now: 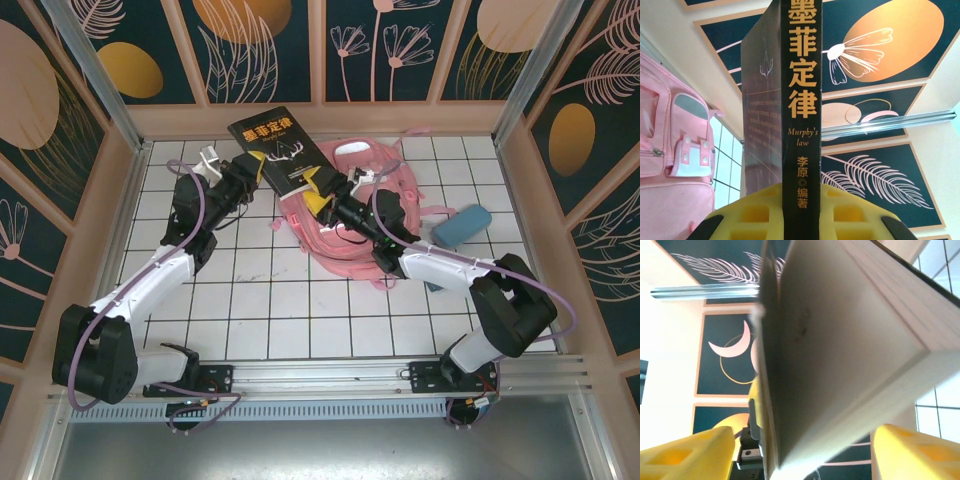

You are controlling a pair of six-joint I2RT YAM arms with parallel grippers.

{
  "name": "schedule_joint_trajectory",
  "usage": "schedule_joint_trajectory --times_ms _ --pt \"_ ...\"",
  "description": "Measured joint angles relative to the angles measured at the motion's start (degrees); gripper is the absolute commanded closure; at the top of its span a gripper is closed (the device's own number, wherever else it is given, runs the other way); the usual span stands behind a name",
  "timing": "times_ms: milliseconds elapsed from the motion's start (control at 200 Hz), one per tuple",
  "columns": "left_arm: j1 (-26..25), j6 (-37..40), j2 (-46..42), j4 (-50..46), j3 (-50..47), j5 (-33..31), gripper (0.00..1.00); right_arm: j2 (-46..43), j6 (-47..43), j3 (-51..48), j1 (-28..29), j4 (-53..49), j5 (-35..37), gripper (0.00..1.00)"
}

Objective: Pack the student bag

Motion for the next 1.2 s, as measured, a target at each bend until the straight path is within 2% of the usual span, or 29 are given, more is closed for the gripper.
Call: schedule_joint_trajectory --times_ms 195,561,771,881,941,1016,1051,1126,1201 --pt "0.0 -1.5 0.0 1.1 -1.3 0.0 0.91 1.7 2.5 0.8 0.2 1.3 1.2 0.60" --pt "-0.4 -1.6 0.0 2.1 -1.3 0.9 0.90 2.3 2.6 0.5 0.6 2.8 3.2 0.64" --pt "-0.3 -1.6 0.1 2.2 -1.4 0.7 0.87 4.5 3.3 1.6 0.5 4.0 2.8 0.75" --pt "-0.3 -1.0 0.3 1.9 -1.4 0.7 0.75 4.5 3.9 1.4 0.2 4.7 2.8 0.86" --pt "-0.3 -0.2 0.3 1.3 -1.4 0.9 0.60 4.2 3.5 1.0 -0.2 4.8 2.8 0.91" --pt "-0.5 0.9 0.3 -0.3 -1.4 1.8 0.33 3.3 2.3 0.3 -0.7 3.1 2.5 0.93" --pt "-0.6 1.9 0.4 -1.7 -1.3 2.1 0.26 2.5 1.2 0.1 -1.0 1.3 2.6 0.94" --pt "-0.8 4.5 1.4 -6.6 0.7 3.7 0.18 0.3 -1.7 -0.5 -1.9 -4.0 2.8 0.95" --pt "-1.3 8.7 3.8 -11.8 3.8 5.2 0.15 -3.3 -5.7 -1.1 -3.1 -11.1 3.7 0.95"
